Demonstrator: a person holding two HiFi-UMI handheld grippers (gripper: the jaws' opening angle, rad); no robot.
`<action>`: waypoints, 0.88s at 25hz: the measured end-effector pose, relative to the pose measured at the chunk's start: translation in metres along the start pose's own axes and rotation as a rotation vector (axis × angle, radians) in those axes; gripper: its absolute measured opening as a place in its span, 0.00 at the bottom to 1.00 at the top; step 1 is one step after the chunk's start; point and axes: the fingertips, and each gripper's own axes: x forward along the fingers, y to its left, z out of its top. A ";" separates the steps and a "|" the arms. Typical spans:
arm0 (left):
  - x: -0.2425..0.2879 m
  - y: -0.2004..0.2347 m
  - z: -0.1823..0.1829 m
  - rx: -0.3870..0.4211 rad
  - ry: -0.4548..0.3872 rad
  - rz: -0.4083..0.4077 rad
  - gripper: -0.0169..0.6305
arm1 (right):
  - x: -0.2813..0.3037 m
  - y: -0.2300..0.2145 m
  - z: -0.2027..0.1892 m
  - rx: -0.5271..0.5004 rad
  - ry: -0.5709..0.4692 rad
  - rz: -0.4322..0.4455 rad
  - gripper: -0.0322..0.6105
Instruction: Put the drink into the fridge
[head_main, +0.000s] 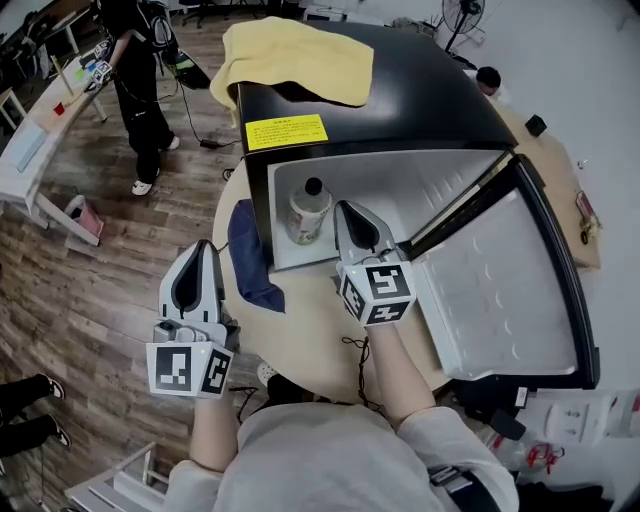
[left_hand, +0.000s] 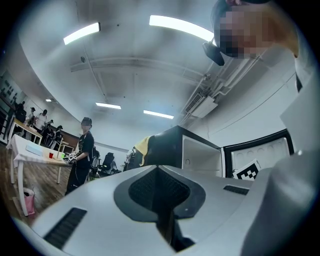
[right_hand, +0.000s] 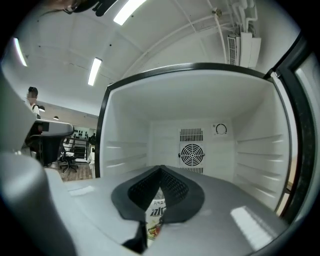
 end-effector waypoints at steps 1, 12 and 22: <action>0.000 -0.004 0.000 0.001 -0.001 -0.002 0.04 | -0.007 -0.002 0.001 0.005 -0.004 -0.001 0.07; -0.006 -0.049 0.008 0.015 -0.020 -0.029 0.04 | -0.076 -0.016 0.020 0.016 -0.042 -0.021 0.07; -0.013 -0.085 0.012 0.033 -0.029 -0.052 0.04 | -0.128 -0.037 0.029 0.044 -0.069 -0.054 0.07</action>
